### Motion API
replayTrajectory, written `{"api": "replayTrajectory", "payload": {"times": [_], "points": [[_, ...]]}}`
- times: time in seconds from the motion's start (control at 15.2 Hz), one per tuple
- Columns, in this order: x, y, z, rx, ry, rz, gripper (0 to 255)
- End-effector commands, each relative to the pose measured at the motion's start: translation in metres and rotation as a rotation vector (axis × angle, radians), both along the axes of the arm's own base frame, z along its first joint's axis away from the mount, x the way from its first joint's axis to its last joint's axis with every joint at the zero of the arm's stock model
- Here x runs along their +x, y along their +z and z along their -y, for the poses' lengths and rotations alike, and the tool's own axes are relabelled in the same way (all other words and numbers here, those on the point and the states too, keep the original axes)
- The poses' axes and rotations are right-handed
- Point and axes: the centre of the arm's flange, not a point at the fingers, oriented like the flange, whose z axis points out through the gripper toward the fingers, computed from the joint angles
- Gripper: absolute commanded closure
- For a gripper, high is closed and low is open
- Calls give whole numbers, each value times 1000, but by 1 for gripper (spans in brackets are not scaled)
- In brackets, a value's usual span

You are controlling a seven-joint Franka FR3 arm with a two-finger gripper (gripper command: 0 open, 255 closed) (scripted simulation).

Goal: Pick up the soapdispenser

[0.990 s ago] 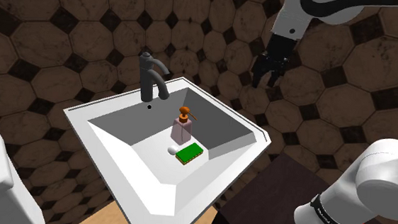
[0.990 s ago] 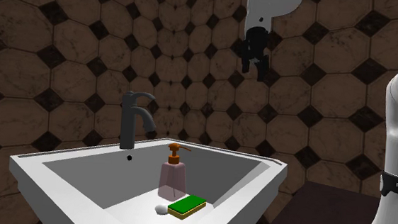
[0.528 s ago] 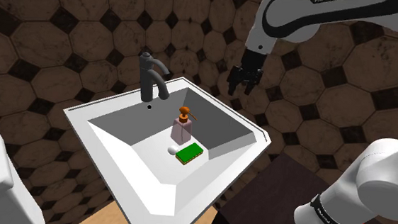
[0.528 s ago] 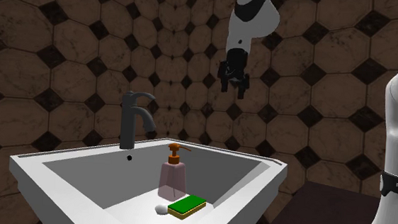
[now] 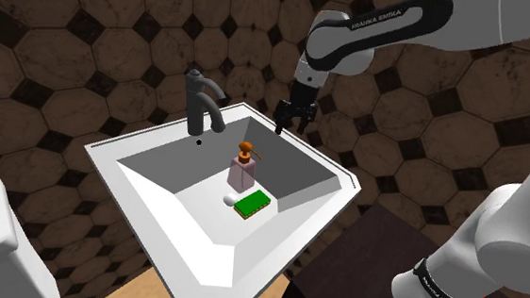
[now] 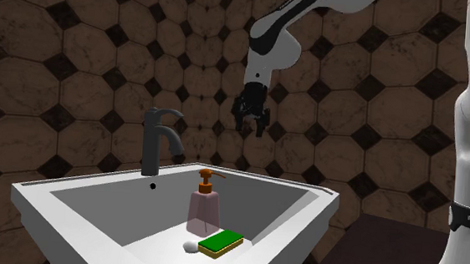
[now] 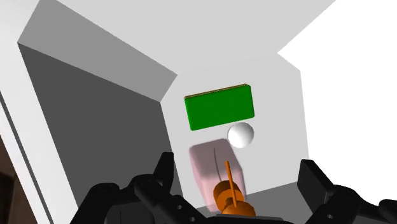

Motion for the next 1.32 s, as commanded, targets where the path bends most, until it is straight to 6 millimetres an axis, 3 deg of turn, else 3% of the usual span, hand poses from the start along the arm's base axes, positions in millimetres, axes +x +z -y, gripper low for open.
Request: {"api": "replayTrajectory", "payload": {"times": [0.0, 0.86, 1.25], "points": [[19, -16, -5, 6, -4, 1, 0], [144, -129, -33, 46, -24, 1, 0], [144, -161, -33, 46, -24, 1, 0]]}}
